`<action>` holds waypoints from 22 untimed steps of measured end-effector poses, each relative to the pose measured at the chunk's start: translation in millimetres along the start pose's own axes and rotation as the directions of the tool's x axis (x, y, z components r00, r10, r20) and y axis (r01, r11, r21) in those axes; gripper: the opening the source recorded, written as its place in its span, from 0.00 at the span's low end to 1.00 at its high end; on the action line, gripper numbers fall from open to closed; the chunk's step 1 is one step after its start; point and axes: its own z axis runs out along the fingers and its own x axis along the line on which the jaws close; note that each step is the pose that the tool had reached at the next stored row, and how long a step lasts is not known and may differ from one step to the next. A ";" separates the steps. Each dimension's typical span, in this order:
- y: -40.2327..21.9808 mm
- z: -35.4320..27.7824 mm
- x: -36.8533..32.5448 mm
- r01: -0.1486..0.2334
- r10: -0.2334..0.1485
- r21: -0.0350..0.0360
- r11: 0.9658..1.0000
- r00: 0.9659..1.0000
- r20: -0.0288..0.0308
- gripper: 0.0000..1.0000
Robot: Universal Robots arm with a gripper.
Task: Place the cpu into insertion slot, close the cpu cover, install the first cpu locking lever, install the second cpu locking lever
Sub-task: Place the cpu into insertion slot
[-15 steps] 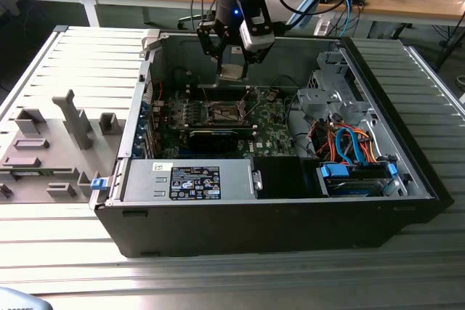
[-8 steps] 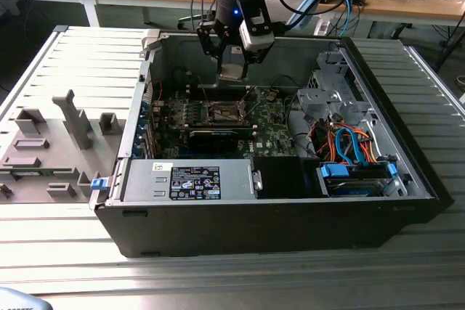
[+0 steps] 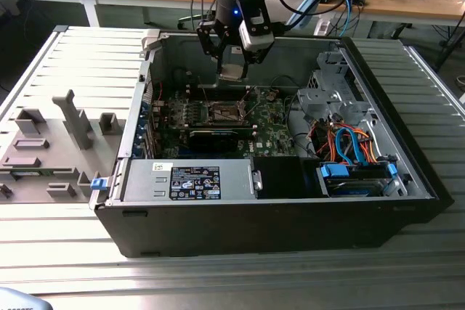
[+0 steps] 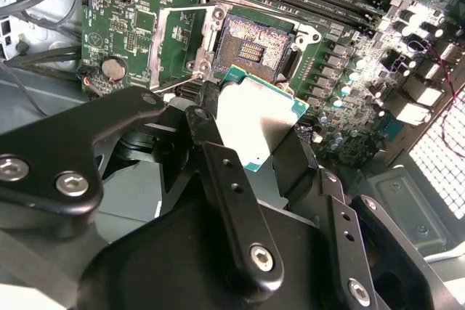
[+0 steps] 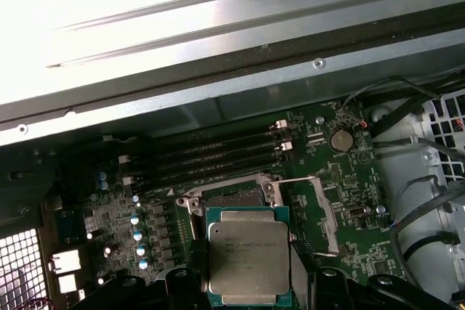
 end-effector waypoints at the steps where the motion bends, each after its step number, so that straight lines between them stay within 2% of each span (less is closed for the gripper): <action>1: 0.0 0.0 0.0 -0.001 0.001 0.000 1.000 1.000 0.000 0.54; 22: 0.0 0.1 0.0 -0.022 0.022 0.000 1.000 1.000 0.002 0.54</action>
